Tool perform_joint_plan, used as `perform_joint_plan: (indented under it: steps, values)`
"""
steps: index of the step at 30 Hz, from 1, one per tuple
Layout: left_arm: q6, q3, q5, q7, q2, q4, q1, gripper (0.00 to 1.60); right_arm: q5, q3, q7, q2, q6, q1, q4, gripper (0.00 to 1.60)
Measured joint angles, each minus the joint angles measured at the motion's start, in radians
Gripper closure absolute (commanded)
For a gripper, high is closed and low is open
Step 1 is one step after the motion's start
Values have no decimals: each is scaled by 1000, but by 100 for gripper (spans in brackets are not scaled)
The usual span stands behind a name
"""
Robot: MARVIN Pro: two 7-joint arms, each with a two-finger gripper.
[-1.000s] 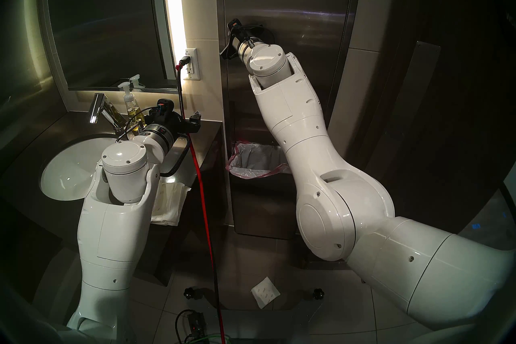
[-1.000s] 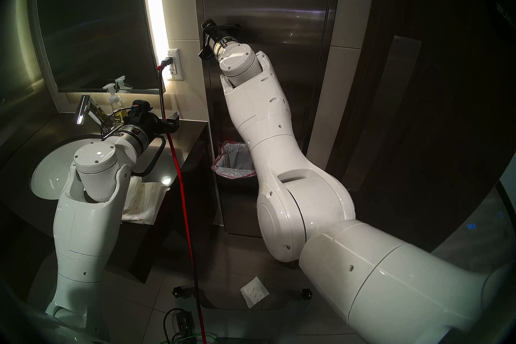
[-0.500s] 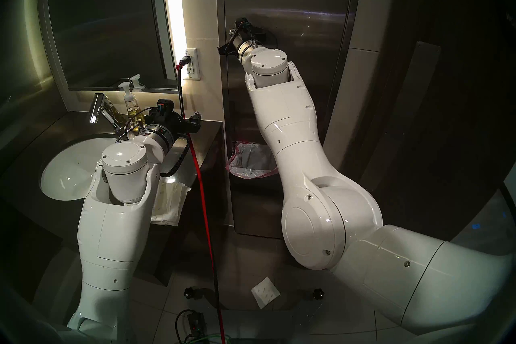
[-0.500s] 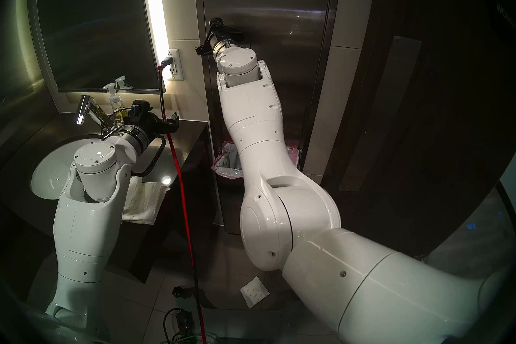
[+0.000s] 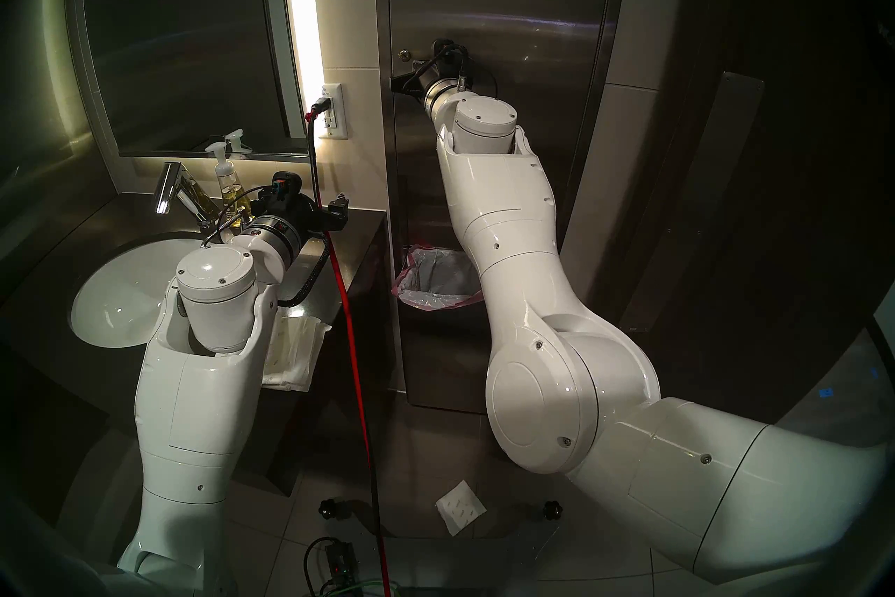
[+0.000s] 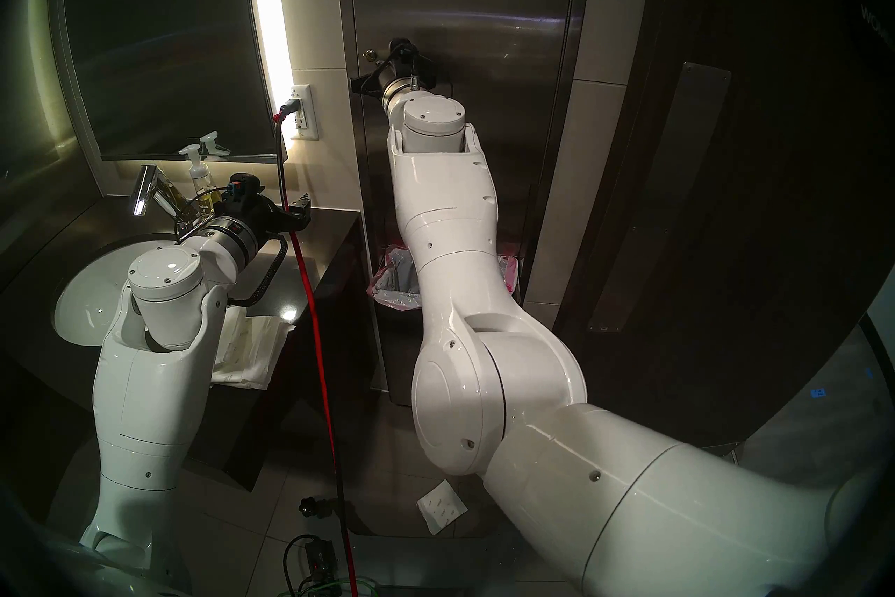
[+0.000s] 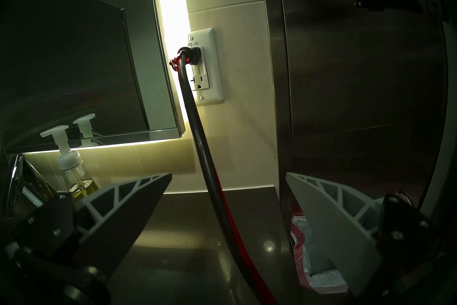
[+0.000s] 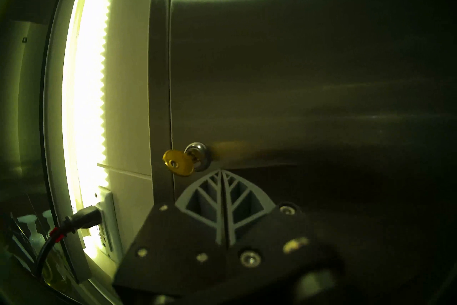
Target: Twist key and open towel dispenser
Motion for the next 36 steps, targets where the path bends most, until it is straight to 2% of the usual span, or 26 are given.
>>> perform_joint_plan:
  steps: [11,21,22,23,26,27,30,31,34,36]
  values:
    - [0,-1,2,-2,-2,0,0,0,-106,-119,-10,4,-30,-36,-25,0]
    - [0,-2,4,-4,-4,0,0,0,-138,-138,-27,21,-45,-32,-20,0]
    - [0,-2,4,-4,-4,0,0,0,-138,-139,-28,22,-46,-32,-19,21]
    - [0,-2,4,-4,-4,0,0,0,-139,-139,-28,23,-47,-32,-19,56]
    - [0,-2,5,-5,-5,0,0,0,-143,-141,-31,27,-52,-29,-16,72]
    - [0,-2,5,-5,-5,0,0,0,-144,-141,-31,28,-53,-29,-16,87]
    - [0,-2,6,-5,-5,0,0,0,-146,-144,-31,31,-57,-26,-12,104]
    - [0,-3,6,-6,-5,0,0,0,-147,-145,-32,31,-58,-25,-11,115]
    - [0,-3,7,-6,-6,0,0,0,-148,-147,-34,31,-61,-24,-10,107]
    - [0,-3,8,-7,-6,0,0,0,-149,-147,-35,31,-63,-23,-9,107]
